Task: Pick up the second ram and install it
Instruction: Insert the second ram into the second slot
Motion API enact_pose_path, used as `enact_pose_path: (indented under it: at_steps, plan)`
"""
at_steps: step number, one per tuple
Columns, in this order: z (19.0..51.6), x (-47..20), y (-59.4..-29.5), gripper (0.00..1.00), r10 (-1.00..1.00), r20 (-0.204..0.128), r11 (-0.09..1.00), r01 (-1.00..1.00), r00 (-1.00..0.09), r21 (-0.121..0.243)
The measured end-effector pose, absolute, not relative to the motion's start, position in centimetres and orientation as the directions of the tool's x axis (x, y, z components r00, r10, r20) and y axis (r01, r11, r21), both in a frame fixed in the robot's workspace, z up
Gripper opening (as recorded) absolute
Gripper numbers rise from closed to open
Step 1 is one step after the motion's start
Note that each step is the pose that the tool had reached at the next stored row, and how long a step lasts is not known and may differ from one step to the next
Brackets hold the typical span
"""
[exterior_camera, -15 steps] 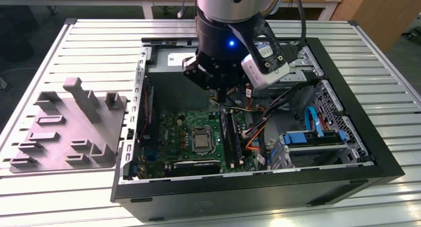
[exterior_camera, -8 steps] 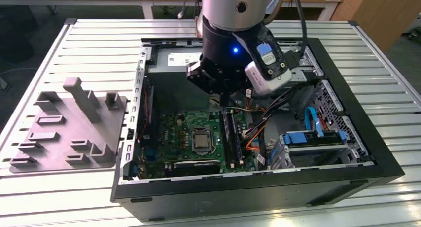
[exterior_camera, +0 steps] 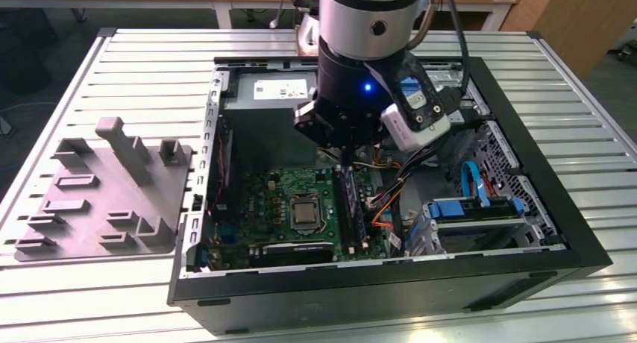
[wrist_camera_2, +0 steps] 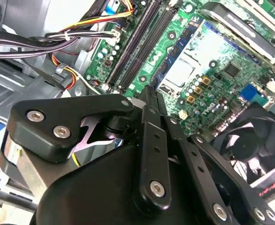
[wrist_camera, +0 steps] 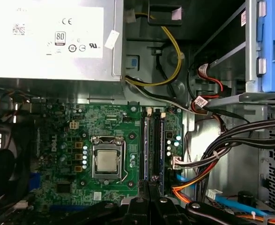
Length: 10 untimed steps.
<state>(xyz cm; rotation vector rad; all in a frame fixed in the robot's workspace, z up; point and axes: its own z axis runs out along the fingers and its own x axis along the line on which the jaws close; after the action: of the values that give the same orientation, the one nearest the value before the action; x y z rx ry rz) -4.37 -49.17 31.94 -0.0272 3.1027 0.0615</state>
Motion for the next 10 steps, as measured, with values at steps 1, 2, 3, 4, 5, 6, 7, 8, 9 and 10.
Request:
enact_pose_path:
  at_steps: [1,2,3,4,5,6,7,8,9,10]
  plan:
    - [31.8,-4.3,-49.2,0.11,-0.021,-0.038,0.999,-0.023,-0.999,0.039]
    - [31.6,-4.3,-49.2,0.11,-0.026,-0.038,0.999,-0.027,-0.999,0.039]
    - [31.4,-4.3,-49.2,0.11,-0.030,-0.038,0.999,-0.031,-0.999,0.039]
    - [31.2,-4.3,-49.2,0.11,-0.032,-0.038,0.999,-0.034,-0.999,0.039]
    - [31.0,-4.2,-49.2,0.11,-0.033,-0.038,0.999,-0.035,-0.999,0.039]
    - [30.9,-4.2,-49.2,0.11,-0.033,-0.038,0.999,-0.035,-0.999,0.039]
    - [30.7,-4.2,-49.2,0.11,-0.033,-0.038,0.999,-0.035,-0.999,0.039]
    - [30.5,-4.2,-49.2,0.11,-0.034,-0.038,0.999,-0.035,-0.999,0.039]
    - [30.3,-4.2,-49.2,0.11,-0.034,-0.038,0.999,-0.035,-0.999,0.039]
    - [30.1,-4.2,-49.2,0.11,-0.034,-0.038,0.999,-0.035,-0.999,0.039]
